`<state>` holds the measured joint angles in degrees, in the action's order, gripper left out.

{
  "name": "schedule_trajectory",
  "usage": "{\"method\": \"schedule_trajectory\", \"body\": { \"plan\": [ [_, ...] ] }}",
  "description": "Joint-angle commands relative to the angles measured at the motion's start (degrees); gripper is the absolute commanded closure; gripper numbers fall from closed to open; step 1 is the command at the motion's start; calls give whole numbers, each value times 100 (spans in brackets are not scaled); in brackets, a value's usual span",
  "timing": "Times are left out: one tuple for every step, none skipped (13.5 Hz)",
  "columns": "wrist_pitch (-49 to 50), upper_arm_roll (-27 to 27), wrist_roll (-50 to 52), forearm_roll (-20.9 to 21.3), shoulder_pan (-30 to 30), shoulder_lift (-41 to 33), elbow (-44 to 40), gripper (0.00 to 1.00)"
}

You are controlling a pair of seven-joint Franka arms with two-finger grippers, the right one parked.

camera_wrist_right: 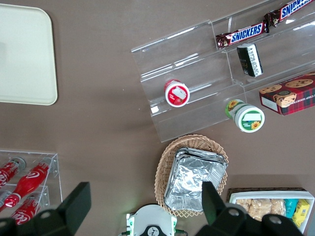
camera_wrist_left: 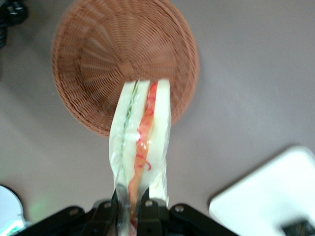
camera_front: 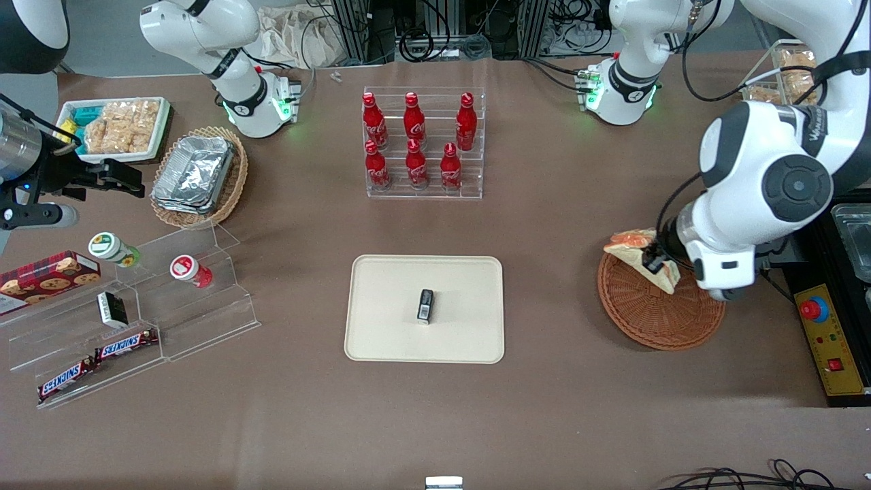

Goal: Place sandwich from basket to tray
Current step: 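Lift the sandwich up out of the basket with the left gripper, then carry the sandwich over the cream tray beside the black box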

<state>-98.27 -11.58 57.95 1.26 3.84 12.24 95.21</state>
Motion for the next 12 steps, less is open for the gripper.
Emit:
{"method": "schedule_trajectory", "body": {
  "plan": [
    [361,-581,-670,40,29,15,-301,100],
    [291,-748,-689,49,29,67,-301,100],
    [151,-915,-697,41,64,181,-318,100],
    [-7,-1065,-706,49,91,260,-318,100],
    [-226,-1249,-785,58,108,392,-301,100],
    [-393,-1364,-890,76,169,506,-292,100],
    [-595,-1374,-978,154,327,664,-301,100],
    [-832,-1374,-1066,286,424,848,-310,100],
    [-1043,-1382,-1154,426,486,1059,-327,100],
    [-1220,-1382,-1294,541,608,1209,-353,100],
    [-1421,-1382,-1347,716,731,1332,-362,100],
    [-1632,-1382,-1330,1039,863,1507,-362,100]
  ]
}}
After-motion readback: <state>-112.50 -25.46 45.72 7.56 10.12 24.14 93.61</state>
